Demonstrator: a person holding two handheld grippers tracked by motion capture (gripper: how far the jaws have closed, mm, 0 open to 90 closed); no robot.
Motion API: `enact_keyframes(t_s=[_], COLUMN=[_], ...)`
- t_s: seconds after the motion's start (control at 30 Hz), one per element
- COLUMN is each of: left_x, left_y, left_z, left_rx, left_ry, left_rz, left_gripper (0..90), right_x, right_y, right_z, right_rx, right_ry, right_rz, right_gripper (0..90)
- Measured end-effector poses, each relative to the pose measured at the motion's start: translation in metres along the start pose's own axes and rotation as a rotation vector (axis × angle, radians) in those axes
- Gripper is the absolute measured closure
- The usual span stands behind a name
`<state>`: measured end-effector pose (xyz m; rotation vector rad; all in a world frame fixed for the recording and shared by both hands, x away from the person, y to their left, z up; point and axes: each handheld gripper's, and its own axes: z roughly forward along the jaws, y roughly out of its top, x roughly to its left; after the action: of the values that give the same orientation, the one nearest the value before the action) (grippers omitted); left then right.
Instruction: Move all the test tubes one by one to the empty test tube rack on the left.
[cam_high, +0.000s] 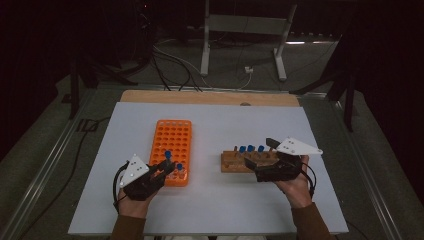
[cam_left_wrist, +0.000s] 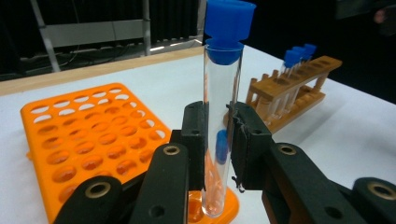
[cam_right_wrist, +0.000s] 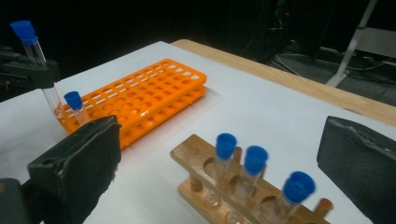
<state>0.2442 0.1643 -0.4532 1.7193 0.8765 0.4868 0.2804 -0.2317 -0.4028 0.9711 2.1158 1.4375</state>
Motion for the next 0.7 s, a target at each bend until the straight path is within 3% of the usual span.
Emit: enact_keyframes(t_s=[0.27, 0.43, 0.57, 0.7], left_x=[0.006, 0.009, 0.010, 0.010], left_y=[-0.010, -0.014, -0.019, -0.023], left_z=[0.010, 0.017, 0.022, 0.025], left_rx=[0.011, 0.006, 0.034, 0.099], left_ry=[0.004, 0.028, 0.034, 0.034], left_rz=[-0.011, -0.041, -0.039, -0.013], left_gripper=[77.9, 77.9, 77.9, 77.6], right_x=[-0.005, -0.004, -0.003, -0.004], right_y=[-0.001, -0.001, -0.001, -0.002], right_z=[-0.008, -0.007, -0.006, -0.008], right_rx=[-0.009, -0.004, -0.002, -0.004], right_ry=[-0.016, -0.020, -0.023, -0.024], right_rz=[0.003, 0.005, 0.003, 0.004], right_gripper=[0.0, 0.0, 0.0, 0.0])
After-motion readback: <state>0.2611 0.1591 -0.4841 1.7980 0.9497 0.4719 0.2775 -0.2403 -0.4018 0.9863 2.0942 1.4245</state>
